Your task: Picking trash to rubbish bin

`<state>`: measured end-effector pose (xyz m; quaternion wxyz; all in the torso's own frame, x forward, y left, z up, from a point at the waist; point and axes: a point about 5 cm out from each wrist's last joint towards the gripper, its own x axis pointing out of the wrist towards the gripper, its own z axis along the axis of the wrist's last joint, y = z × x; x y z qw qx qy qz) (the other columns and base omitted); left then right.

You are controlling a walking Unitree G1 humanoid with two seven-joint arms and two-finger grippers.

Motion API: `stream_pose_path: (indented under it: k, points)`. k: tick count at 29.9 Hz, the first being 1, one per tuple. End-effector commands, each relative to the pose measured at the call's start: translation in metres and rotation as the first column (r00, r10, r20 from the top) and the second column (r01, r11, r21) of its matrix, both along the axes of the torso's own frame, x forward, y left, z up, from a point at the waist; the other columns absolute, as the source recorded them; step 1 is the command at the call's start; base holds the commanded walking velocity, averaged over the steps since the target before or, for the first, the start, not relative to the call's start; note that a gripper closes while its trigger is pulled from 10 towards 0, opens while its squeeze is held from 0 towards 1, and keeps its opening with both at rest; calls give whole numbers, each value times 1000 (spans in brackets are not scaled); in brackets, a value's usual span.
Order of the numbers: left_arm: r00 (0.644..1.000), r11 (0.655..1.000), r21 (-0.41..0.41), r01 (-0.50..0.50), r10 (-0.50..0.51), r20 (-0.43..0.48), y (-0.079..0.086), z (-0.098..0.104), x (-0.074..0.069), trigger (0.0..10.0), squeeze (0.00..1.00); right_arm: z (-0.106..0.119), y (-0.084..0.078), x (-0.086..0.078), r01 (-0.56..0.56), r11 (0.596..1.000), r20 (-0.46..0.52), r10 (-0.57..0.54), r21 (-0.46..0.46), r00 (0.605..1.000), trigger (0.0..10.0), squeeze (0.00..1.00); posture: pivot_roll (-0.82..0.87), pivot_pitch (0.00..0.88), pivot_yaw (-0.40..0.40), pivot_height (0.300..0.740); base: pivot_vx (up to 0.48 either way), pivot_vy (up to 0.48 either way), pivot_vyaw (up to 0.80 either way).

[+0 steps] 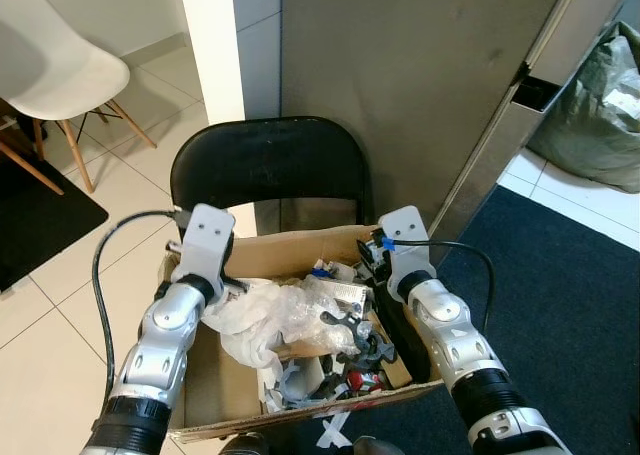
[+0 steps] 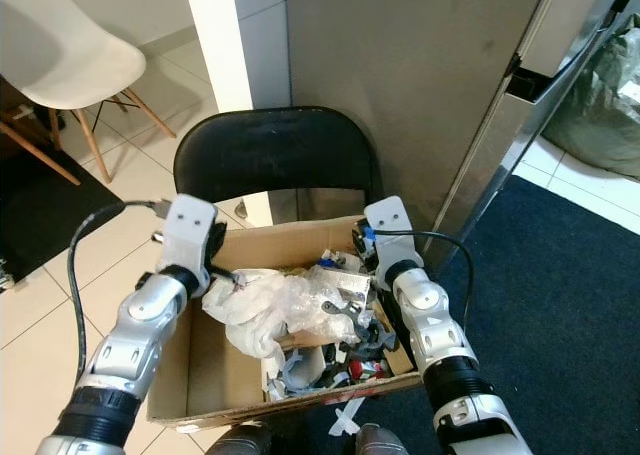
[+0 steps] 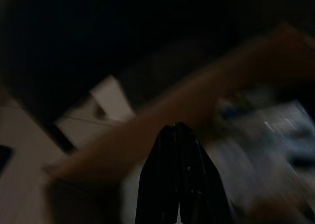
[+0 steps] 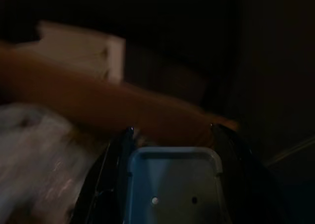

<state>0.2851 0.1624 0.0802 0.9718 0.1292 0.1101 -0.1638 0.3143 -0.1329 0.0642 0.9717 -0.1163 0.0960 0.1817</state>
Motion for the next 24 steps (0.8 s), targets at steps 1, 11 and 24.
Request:
stream_pose_path:
  k: [1,11,24]
  points:
    - [995,996,-8,91,-91,-50,-5,-5,-7,10000,0,-13,-3,-6,-27,999,-72,23,-47,997,10000,0,70,40,-22,740,0,0,0]
    - [979,979,-45,200,-202,-41,-13,-1,-14,10000,0,-18,-5,-9,-43,996,-109,35,-73,993,10000,0,67,43,-19,740,0,0,0]
    - [998,998,-10,61,-61,33,-5,5,-6,10000,0,-12,-8,-6,2,996,-61,-7,-84,998,10000,0,67,42,-24,740,0,0,0]
